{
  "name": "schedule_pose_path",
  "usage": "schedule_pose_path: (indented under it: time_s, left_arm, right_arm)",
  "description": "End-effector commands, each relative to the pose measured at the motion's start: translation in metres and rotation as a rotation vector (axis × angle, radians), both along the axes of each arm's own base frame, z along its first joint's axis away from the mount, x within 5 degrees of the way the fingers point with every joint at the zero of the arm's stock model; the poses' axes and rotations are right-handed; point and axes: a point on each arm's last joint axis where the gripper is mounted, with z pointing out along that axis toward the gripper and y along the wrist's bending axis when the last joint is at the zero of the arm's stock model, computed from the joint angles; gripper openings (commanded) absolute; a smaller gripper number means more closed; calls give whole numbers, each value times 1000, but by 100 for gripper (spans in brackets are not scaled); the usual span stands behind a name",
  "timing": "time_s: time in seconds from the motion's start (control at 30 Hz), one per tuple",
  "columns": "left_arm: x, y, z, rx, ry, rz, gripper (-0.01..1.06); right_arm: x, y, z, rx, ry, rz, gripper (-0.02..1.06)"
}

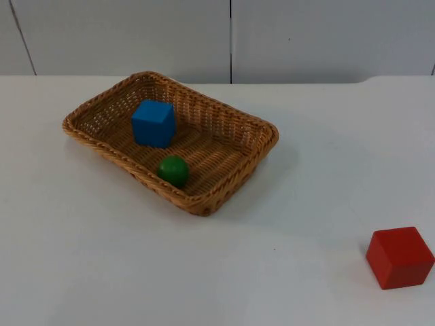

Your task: Place all geometric objects except the red cube into the basket.

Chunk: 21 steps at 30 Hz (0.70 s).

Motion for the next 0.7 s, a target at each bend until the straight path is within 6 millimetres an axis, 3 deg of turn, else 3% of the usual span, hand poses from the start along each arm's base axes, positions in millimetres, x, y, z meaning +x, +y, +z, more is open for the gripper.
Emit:
schedule_pose_path:
  time_s: [0.0, 0.1, 0.13, 0.2, 0.67]
  left_arm:
    - [1, 1, -1, -3, -9, 11, 105]
    - [1, 1, -1, -3, -9, 11, 105]
    - [1, 1, -1, -3, -9, 11, 105]
    - [1, 1, -1, -3, -9, 11, 105]
    - [1, 1, -1, -3, -9, 11, 105]
  right_arm:
    - [0, 1, 1, 13, -8, 3, 70]
    - [0, 1, 1, 13, -8, 3, 86]
    - [0, 1, 1, 13, -8, 3, 86]
    - [0, 1, 1, 13, -8, 3, 105]
    - [-1, 2, 1, 36, 9, 10, 105]
